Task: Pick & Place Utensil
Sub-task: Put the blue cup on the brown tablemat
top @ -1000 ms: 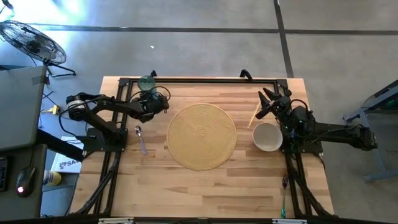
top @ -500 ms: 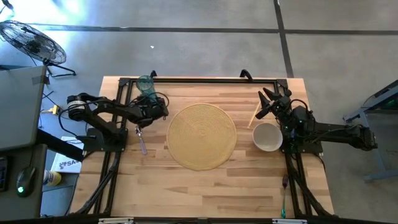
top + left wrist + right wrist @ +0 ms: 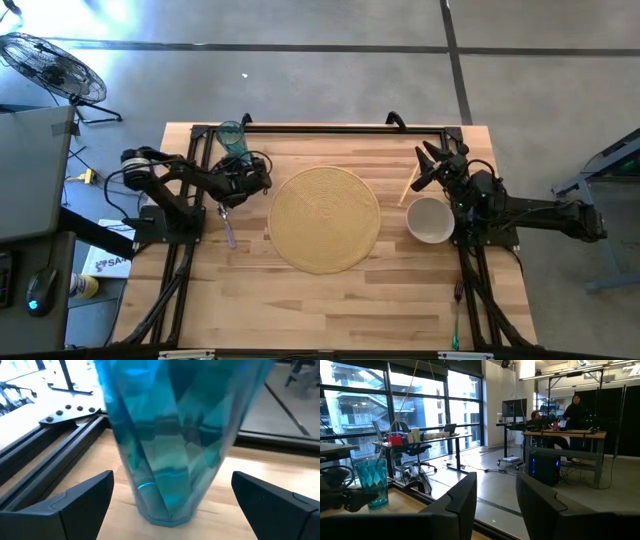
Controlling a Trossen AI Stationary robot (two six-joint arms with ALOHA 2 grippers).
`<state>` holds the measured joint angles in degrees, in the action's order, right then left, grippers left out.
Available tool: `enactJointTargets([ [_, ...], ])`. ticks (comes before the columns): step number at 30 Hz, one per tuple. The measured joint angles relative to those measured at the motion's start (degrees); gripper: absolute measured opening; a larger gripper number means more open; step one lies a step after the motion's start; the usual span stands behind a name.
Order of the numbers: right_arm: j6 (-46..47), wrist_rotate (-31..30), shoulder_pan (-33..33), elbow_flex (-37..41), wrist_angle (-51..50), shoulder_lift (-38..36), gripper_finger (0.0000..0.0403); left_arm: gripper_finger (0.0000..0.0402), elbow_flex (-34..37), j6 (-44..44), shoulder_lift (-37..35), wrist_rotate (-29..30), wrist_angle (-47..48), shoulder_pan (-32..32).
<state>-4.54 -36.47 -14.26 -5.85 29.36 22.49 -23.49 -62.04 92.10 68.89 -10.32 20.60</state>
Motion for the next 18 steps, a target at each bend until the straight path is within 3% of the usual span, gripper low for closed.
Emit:
enactJointTargets([
  [18, 0.0, 0.0, 0.0, 0.0, 0.0, 0.0, 0.0129, 0.0399, -0.2, 6.6, 3.1, -0.3, -8.0, 4.9],
])
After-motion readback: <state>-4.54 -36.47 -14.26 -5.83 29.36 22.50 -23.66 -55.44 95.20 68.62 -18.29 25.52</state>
